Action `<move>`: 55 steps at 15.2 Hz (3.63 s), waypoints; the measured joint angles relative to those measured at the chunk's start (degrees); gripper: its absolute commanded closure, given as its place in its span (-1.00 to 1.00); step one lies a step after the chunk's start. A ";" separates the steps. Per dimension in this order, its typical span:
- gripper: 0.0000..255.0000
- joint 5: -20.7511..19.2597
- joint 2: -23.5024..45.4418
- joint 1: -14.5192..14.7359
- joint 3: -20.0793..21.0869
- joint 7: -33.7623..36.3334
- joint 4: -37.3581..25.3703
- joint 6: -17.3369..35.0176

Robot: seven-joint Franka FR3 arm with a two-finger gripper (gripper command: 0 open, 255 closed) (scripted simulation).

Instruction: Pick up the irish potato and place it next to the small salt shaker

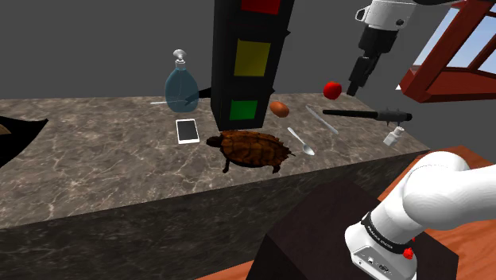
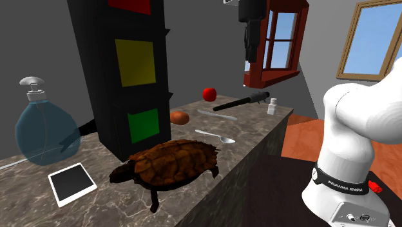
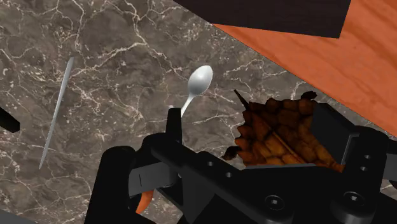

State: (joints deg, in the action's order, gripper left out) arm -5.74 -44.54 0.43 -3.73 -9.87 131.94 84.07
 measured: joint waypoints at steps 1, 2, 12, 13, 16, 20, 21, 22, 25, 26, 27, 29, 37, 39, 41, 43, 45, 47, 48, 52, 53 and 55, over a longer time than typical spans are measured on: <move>-1.00 0.00 0.00 0.00 0.00 0.00 0.00 0.00; -1.00 -0.05 0.54 -0.16 -0.09 0.32 0.35 1.00; -1.00 -0.30 14.84 -2.62 -0.85 7.94 2.67 20.66; -1.00 -0.29 16.31 -2.82 -0.82 8.88 2.81 22.59; -1.00 -0.44 21.44 -3.63 -1.23 11.08 2.04 27.98; -1.00 -0.42 29.71 -4.43 -1.61 14.31 -0.57 34.96; -1.00 -0.40 31.67 -4.65 -1.76 15.02 -1.60 36.23; -1.00 -0.39 33.66 -4.95 -2.06 15.49 -2.55 37.61; -1.00 -0.17 39.94 -5.51 -2.50 17.62 -6.23 41.23; -1.00 -0.10 41.91 -5.71 -2.69 18.30 -6.92 42.79; -1.00 -0.05 43.52 -5.93 -2.89 18.95 -7.58 44.08; -1.00 0.23 47.33 -6.42 -3.39 19.95 -10.11 46.04; -1.00 0.97 54.64 -7.23 -4.00 20.90 -12.65 51.57; -1.00 1.06 55.66 -7.25 -3.98 20.96 -12.51 52.73; -1.00 1.10 55.91 -7.33 -4.01 20.86 -12.43 53.07; -1.00 1.11 55.97 -7.34 -4.01 20.84 -12.43 53.15; -1.00 1.11 55.99 -7.34 -4.01 20.84 -12.43 53.17; 1.00 1.11 55.95 -7.34 -4.01 20.84 -12.45 53.17; 1.00 1.11 55.96 -7.34 -4.01 20.84 -12.45 53.16; 1.00 1.12 55.98 -7.35 -4.01 20.83 -12.47 53.14; 1.00 1.12 55.98 -7.35 -4.01 20.82 -12.47 53.15; 1.00 1.11 55.98 -7.35 -4.01 20.83 -12.47 53.15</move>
State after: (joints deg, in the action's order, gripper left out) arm -4.62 11.44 -6.92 -7.74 10.95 119.48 137.22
